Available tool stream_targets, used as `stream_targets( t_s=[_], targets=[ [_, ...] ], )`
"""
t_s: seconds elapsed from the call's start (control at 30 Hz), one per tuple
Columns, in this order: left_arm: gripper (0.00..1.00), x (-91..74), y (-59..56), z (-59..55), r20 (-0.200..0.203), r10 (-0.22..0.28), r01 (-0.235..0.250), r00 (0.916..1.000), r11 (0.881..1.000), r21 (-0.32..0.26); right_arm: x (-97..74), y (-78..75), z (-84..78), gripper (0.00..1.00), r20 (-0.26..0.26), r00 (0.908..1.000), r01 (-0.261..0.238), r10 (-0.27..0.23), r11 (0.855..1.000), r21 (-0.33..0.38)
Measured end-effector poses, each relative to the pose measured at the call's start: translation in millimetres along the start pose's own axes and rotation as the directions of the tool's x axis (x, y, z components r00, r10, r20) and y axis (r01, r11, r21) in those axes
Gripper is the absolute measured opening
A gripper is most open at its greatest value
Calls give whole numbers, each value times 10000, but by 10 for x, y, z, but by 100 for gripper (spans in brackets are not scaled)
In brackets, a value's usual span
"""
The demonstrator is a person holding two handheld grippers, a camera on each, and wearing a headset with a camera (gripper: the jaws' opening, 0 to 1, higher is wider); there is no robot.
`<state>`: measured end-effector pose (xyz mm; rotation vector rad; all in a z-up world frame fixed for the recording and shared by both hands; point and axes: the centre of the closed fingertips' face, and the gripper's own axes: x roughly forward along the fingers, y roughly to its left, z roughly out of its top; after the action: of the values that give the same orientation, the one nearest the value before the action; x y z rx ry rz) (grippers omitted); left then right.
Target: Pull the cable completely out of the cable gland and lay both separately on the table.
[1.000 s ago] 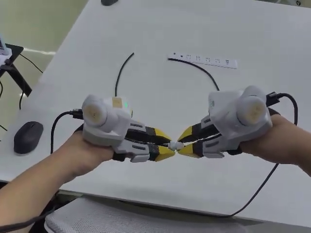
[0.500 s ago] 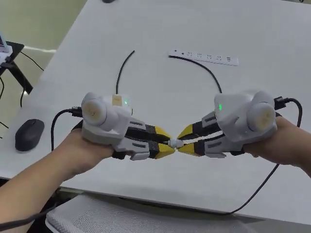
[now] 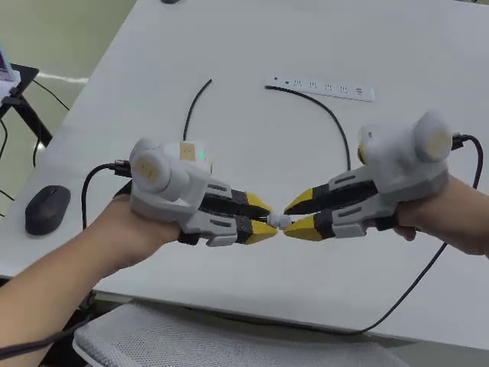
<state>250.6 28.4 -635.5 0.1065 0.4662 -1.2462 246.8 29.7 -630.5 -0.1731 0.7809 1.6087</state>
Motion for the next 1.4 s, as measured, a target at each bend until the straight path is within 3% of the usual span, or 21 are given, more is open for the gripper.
stream_targets(
  t_s=[0.03, 0.1, 0.17, 0.3, 0.33, 0.4, 0.57, 0.63, 0.77, 0.9, 0.93, 1.0, 1.03, 1.1, 1.23, 1.4],
  targets=[
    [15, 0, -1, 1, -3, 5, -5, 10000, 10000, 47, -5, -27, 4, 14, 106, 9999, 1, -3, 9999, 148],
    [15, -5, 1, -14, -121, 69, -67, 9999, 9998, 189, -5, 13, 30, 15, 633, 9961, -696, 616, 9887, 1326],
    [15, -15, -6, -12, -78, 82, -79, 9999, 9992, 390, -2, -11, 49, 14, 1051, 9912, -957, 799, 9833, 1548],
    [15, -25, -26, -1, -51, 100, -97, 9999, 9977, 678, 13, 12, 37, 13, 1507, 9808, -1573, 1237, 9587, 2372],
    [15, -29, -26, 8, -26, 125, -122, 9999, 9970, 769, 17, 47, 31, 13, 1627, 9753, -1900, 1492, 9426, 2747],
    [15, -31, -29, 14, -20, 112, -110, 9999, 9967, 801, 25, 13, 13, 11, 1736, 9743, -1882, 1433, 9415, 2794],
    [15, -31, -26, 10, -109, 125, -114, 9999, 9952, 977, 32, 60, 33, 9, 2111, 9624, -2341, 1707, 9157, 3267],
    [15, -29, -25, 12, -152, 147, -130, 9998, 9943, 1056, 33, 55, 36, 9, 2159, 9616, -2345, 1695, 9162, 3250],
    [15, -26, -25, 15, -137, 98, -82, 9999, 9939, 1100, 38, 76, 41, 9, 2264, 9565, -2553, 1841, 9037, 3437],
    [15, -12, -31, 4, -226, 81, -55, 9997, 9936, 1131, 57, 82, 21, 9, 2149, 9581, -2564, 1894, 9015, 3486],
    [15, -7, -39, -6, -272, 33, -3, 9996, 9940, 1092, 59, 91, 14, 8, 2081, 9591, -2555, 1918, 9031, 3453],
    [15, -1, -50, -13, -321, -15, 47, 9995, 9951, 992, 59, 101, 1, 8, 1935, 9625, -2411, 1902, 9266, 2886],
    [15, 1, -55, -13, -330, -34, 67, 9994, 9950, 999, 59, 113, 1, 8, 1886, 9634, -2394, 1907, 9283, 2846],
    [15, 4, -53, -18, -379, -27, 63, 9993, 9954, 953, 63, 101, -3, 7, 1680, 9710, -2052, 1699, 9532, 2220],
    [14, 7, -50, -26, -405, -102, 122, 9991, 9987, 503, 66, 108, -4, 7, 1291, 9838, -1382, 1242, 9848, 1056],
    [15, 30, -68, -58, -559, -244, 249, 9981, 9997, 79, 81, 128, -47, 7, 677, 9958, -576, 615, 9966, -587]
  ],
)
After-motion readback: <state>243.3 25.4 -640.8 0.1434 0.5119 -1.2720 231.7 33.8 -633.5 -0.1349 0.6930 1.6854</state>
